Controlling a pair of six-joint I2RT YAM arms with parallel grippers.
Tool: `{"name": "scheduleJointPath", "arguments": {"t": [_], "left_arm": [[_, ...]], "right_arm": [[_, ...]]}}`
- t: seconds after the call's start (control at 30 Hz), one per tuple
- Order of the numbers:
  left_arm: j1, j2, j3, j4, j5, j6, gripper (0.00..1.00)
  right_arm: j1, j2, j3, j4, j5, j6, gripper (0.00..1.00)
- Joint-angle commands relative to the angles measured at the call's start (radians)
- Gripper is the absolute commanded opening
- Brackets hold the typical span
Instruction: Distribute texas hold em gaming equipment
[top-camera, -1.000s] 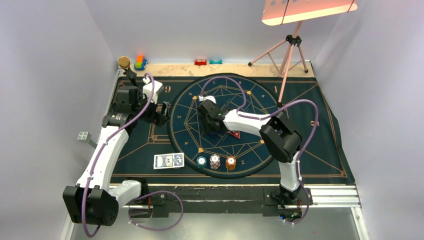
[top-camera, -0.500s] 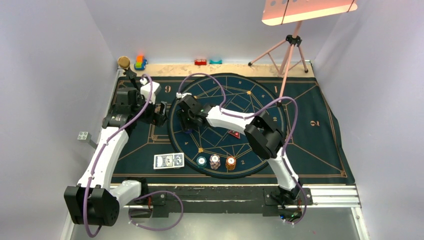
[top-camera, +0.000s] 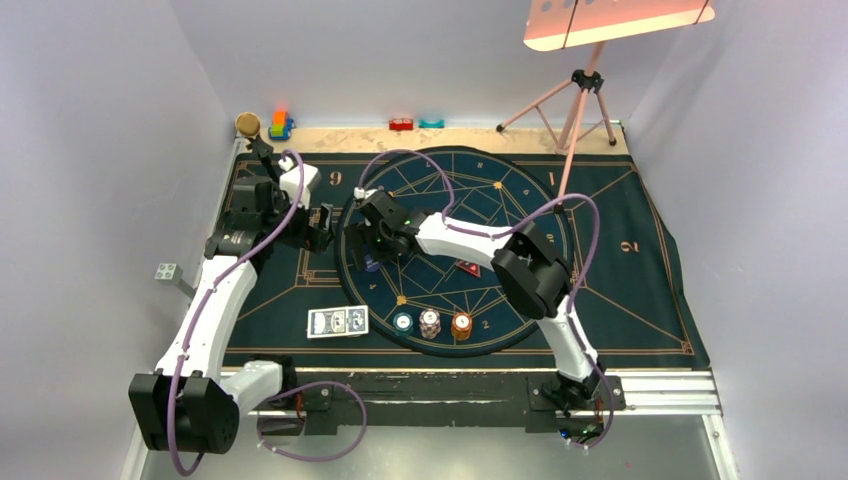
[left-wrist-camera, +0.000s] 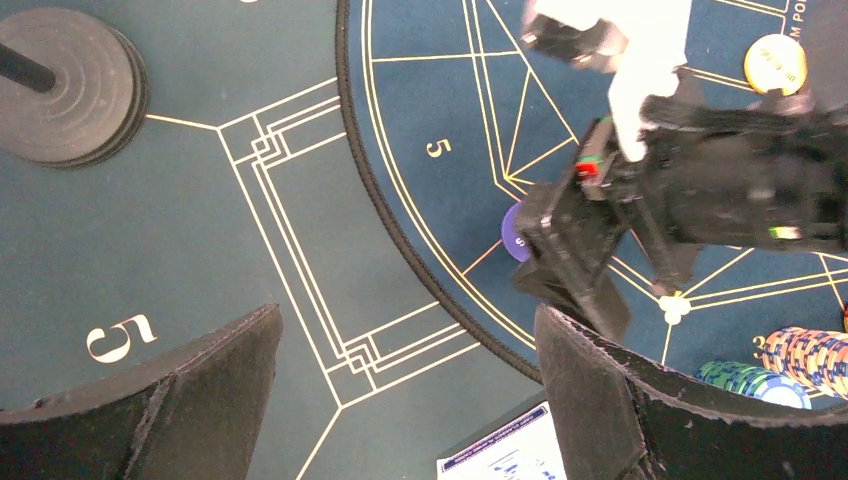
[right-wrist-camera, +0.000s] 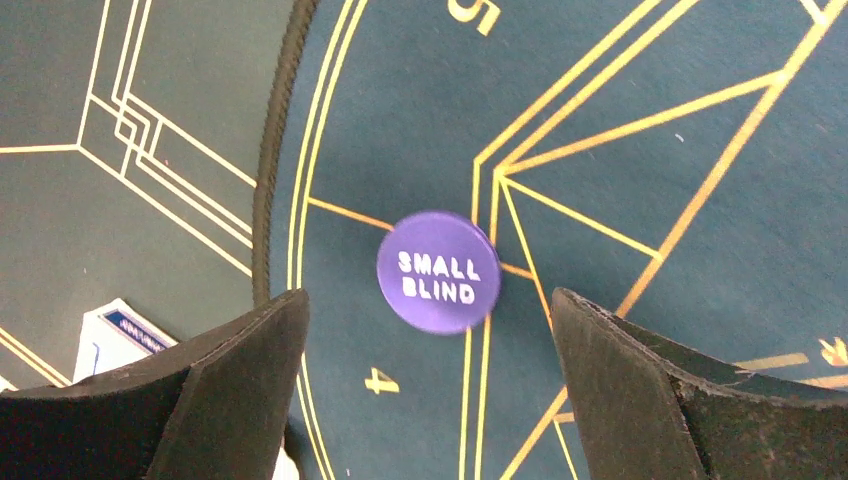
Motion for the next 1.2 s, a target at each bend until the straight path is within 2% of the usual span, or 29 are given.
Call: {"name": "scheduleJointPath", "arguments": {"t": [0.0, 0.2, 0.37, 0.57, 0.77, 1.17], "left_arm": [[0.011, -0.012, -0.011, 0.033, 0.006, -0.013, 1.0], [0.013, -0.007, -0.011, 0.035, 0.014, -0.012, 1.0], [0.012, -0.003, -0.007, 0.028, 0.037, -0.009, 1.0], [0.013, 0.004, -0.005, 0.023, 0.054, -0.004, 1.0], [0.012, 0.012, 0.006, 0.008, 0.072, -0.001, 1.0], [0.011, 0.025, 0.017, -0.004, 0.08, 0.003, 1.0]], "right_arm": [[-0.048, -0.179, -0.065, 0.015, 0.064, -0.013, 0.95], [-0.161, -0.356, -0.239, -0.045, 0.229, 0.003, 0.96], [-0.23, -0.43, -0.373, -0.07, 0.345, 0.005, 0.96], [-0.267, -0.432, -0.47, -0.051, 0.319, 0.023, 0.96], [-0.271, -0.384, -0.47, -0.062, 0.297, 0.036, 0.97], [-0.276, -0.358, -0.516, -0.02, 0.282, 0.026, 0.87]]}}
